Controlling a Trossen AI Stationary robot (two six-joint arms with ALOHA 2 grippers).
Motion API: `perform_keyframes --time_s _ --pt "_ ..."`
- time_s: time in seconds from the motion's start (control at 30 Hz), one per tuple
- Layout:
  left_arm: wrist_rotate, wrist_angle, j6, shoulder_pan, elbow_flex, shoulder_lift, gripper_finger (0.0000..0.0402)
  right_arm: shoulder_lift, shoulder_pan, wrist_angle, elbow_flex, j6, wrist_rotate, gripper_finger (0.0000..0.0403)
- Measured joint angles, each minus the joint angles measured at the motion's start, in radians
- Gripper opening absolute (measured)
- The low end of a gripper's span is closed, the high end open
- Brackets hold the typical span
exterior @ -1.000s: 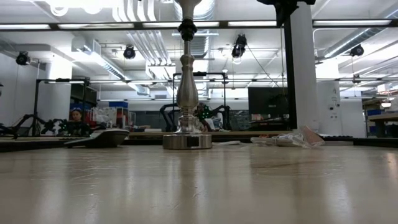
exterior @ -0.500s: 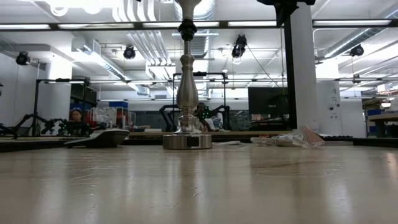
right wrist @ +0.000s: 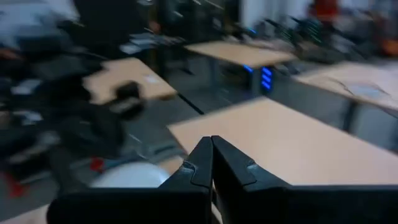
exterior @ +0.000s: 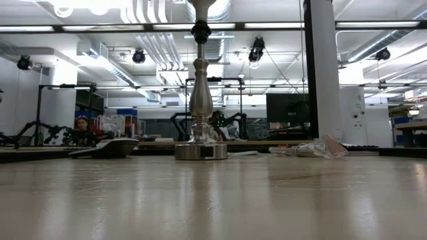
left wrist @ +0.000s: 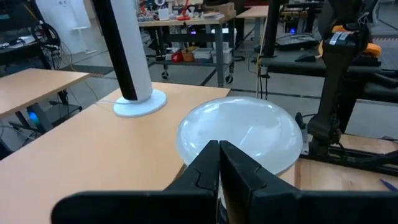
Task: Screw lightbulb
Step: Insert the lightbulb into the table lamp
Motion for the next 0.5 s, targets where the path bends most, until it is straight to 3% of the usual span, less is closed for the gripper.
perform_keyframes --time_s 0.2,0.37,0.5 --pt "0.000 0.000 0.008 -0.002 0.000 0.000 0.0001 0.013 0.066 0.221 -0.170 -0.034 -0.110 0.0000" --pt "0.014 0.030 -0.011 -0.007 0.000 -0.006 0.0001 0.011 0.061 0.527 -0.338 0.049 -0.242 0.0000" --pt "0.072 0.032 -0.012 -0.008 0.000 -0.013 0.0001 0.005 0.046 0.618 -0.409 0.114 -0.304 0.0000"
